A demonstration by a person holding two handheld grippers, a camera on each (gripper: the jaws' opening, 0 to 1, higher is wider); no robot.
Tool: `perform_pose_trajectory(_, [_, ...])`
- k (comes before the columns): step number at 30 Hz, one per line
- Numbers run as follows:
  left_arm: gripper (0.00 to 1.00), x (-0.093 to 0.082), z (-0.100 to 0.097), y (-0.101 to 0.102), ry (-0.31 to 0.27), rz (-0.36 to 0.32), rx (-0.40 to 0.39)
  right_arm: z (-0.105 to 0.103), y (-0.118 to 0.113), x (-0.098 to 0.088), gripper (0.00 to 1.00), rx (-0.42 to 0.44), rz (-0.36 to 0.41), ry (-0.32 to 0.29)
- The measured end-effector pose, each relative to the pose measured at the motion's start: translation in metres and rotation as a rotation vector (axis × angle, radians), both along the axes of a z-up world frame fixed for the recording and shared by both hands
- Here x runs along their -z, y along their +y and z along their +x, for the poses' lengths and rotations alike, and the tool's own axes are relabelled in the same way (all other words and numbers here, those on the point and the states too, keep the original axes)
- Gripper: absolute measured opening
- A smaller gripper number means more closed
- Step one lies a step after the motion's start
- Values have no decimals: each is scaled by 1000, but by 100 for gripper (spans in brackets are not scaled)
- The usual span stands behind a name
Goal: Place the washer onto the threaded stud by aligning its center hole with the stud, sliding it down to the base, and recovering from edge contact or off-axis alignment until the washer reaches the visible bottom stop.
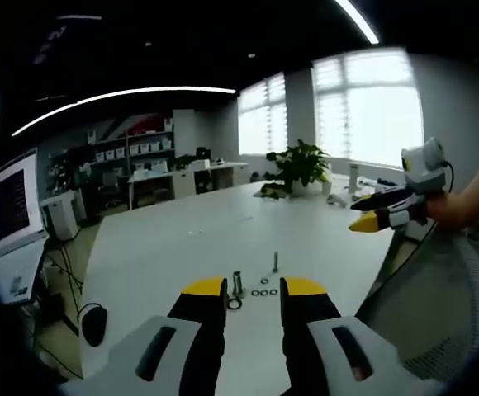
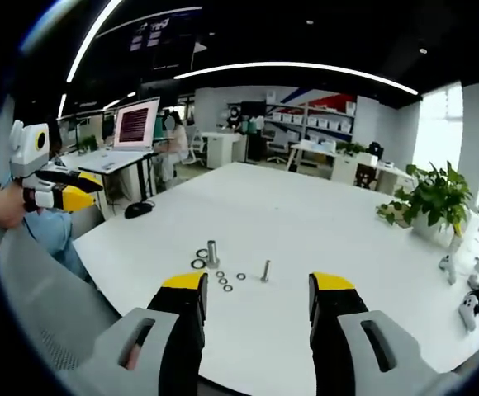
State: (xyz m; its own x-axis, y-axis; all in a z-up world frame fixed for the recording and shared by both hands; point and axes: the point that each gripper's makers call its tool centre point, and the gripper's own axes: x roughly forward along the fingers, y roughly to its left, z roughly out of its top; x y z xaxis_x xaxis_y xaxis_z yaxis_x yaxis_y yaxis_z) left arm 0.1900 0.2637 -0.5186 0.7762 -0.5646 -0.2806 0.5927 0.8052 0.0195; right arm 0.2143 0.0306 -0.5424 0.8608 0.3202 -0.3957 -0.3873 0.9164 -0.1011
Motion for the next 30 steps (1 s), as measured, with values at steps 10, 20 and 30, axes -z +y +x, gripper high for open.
perform_pose_trajectory(10, [24, 7, 1, -2, 17, 30, 6, -1, -5, 0, 51, 19, 0, -2])
perform_pose_trajectory(20, [24, 7, 0, -3, 21, 28, 13, -1, -3, 3, 51, 10, -10, 6])
perform_pose_trajectory(30, [23, 12, 3, 1, 39, 44, -15, -2, 1, 5, 51, -11, 5, 18])
